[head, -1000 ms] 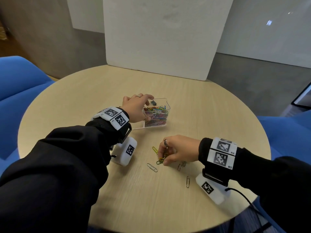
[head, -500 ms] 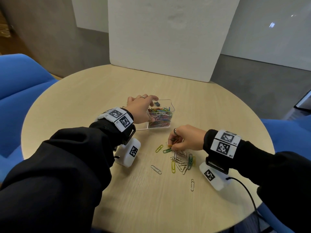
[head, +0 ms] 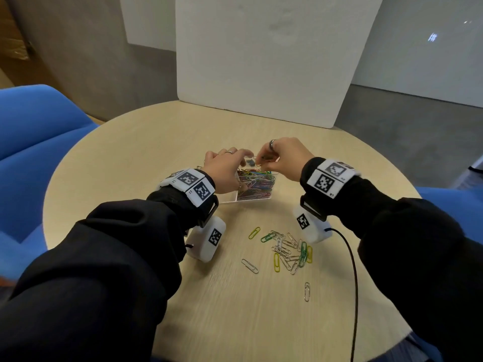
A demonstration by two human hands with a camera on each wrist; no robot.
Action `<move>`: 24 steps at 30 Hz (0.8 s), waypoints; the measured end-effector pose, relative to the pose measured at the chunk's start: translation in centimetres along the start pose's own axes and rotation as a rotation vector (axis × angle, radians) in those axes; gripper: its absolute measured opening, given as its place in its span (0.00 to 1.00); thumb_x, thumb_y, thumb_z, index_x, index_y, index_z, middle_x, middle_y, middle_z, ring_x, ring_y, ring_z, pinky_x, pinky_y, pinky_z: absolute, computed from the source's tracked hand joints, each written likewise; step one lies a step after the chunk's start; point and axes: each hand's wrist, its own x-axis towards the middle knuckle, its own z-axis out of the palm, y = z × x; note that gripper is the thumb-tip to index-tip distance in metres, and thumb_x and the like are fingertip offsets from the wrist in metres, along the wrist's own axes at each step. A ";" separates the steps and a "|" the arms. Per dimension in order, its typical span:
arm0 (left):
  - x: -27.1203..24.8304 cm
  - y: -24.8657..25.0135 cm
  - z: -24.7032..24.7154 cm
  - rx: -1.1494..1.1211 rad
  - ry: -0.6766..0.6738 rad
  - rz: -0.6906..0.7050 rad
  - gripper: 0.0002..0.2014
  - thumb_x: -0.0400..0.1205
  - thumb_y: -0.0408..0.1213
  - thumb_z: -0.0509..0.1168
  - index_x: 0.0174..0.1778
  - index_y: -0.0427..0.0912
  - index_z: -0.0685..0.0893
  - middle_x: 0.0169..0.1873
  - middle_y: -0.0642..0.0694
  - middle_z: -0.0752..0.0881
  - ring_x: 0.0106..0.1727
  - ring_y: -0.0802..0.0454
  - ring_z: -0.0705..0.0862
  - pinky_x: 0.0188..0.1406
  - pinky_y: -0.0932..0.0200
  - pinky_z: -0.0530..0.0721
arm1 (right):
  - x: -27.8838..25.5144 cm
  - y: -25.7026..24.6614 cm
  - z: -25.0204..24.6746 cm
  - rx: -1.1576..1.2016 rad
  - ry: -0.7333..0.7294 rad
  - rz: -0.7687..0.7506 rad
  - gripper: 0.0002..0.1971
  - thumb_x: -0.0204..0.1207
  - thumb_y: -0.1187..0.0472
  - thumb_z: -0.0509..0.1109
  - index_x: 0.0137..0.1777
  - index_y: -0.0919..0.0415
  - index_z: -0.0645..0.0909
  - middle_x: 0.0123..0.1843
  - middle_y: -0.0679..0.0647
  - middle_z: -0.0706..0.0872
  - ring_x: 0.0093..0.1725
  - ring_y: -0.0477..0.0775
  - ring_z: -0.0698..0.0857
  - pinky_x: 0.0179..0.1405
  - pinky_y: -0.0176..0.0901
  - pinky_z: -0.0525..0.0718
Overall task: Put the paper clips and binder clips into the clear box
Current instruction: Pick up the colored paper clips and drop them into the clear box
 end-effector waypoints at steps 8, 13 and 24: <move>0.1 -0.1 0.1 -0.001 0.004 -0.004 0.35 0.76 0.45 0.70 0.77 0.53 0.61 0.66 0.51 0.76 0.68 0.50 0.71 0.65 0.51 0.61 | -0.6 0.5 0.6 -0.078 -0.007 -0.036 0.13 0.77 0.55 0.69 0.58 0.59 0.86 0.55 0.55 0.89 0.52 0.49 0.85 0.55 0.35 0.77; 0.0 0.0 0.0 -0.003 0.005 -0.009 0.35 0.76 0.45 0.70 0.77 0.53 0.61 0.66 0.51 0.75 0.69 0.50 0.71 0.65 0.51 0.61 | -1.4 1.1 0.7 -0.064 0.103 -0.061 0.14 0.80 0.54 0.65 0.56 0.60 0.86 0.51 0.53 0.90 0.48 0.49 0.84 0.44 0.27 0.74; -0.1 0.1 -0.1 -0.021 0.001 -0.020 0.36 0.75 0.45 0.71 0.76 0.52 0.62 0.65 0.52 0.76 0.67 0.50 0.72 0.65 0.51 0.60 | -6.0 0.0 3.0 -0.095 -0.628 -0.137 0.15 0.83 0.58 0.59 0.65 0.53 0.80 0.61 0.52 0.80 0.59 0.50 0.79 0.55 0.36 0.75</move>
